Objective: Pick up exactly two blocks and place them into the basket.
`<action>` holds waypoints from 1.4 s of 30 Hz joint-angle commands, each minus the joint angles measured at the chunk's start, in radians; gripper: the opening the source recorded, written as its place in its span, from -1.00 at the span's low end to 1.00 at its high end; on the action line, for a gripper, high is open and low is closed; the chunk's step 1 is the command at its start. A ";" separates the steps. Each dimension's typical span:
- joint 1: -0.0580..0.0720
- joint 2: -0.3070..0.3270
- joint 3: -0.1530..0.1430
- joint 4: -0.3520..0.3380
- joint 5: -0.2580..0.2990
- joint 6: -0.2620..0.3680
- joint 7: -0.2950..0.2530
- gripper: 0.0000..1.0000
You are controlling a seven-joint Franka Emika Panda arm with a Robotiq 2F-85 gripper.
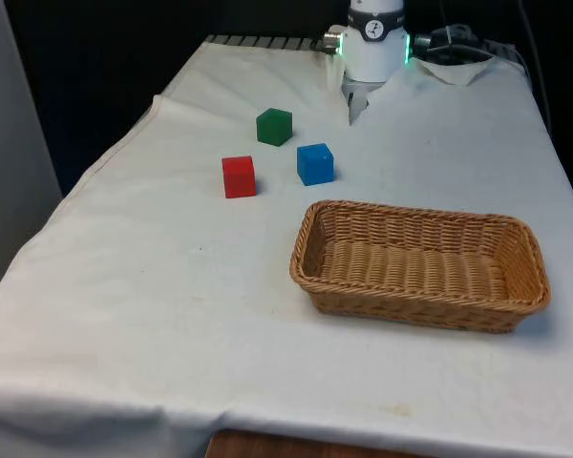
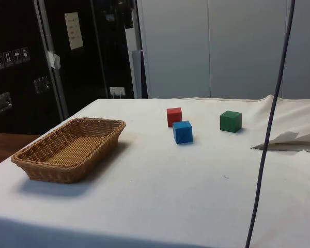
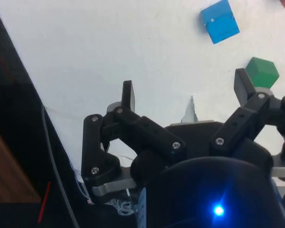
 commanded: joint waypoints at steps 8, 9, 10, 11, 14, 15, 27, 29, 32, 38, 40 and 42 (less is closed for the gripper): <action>-0.009 -0.015 -0.022 -0.035 -0.027 0.029 -0.026 1.00; -0.010 -0.016 -0.026 -0.039 -0.028 0.033 -0.033 1.00; -0.011 -0.016 -0.033 -0.045 -0.031 0.041 -0.045 1.00; -0.009 -0.010 -0.033 -0.038 -0.024 0.028 -0.042 1.00; -0.013 -0.015 -0.045 -0.054 -0.032 0.051 -0.066 1.00; -0.014 -0.014 -0.048 -0.056 -0.032 0.054 -0.072 1.00; -0.020 -0.004 -0.097 -0.094 -0.027 0.101 -0.170 1.00; -0.021 0.000 -0.105 -0.099 -0.026 0.109 -0.187 1.00; -0.024 0.006 -0.119 -0.111 -0.025 0.126 -0.221 1.00; -0.029 0.013 -0.138 -0.132 -0.024 0.153 -0.263 1.00; -0.030 0.015 -0.147 -0.142 -0.024 0.166 -0.279 1.00; -0.033 0.017 -0.159 -0.160 -0.023 0.189 -0.301 1.00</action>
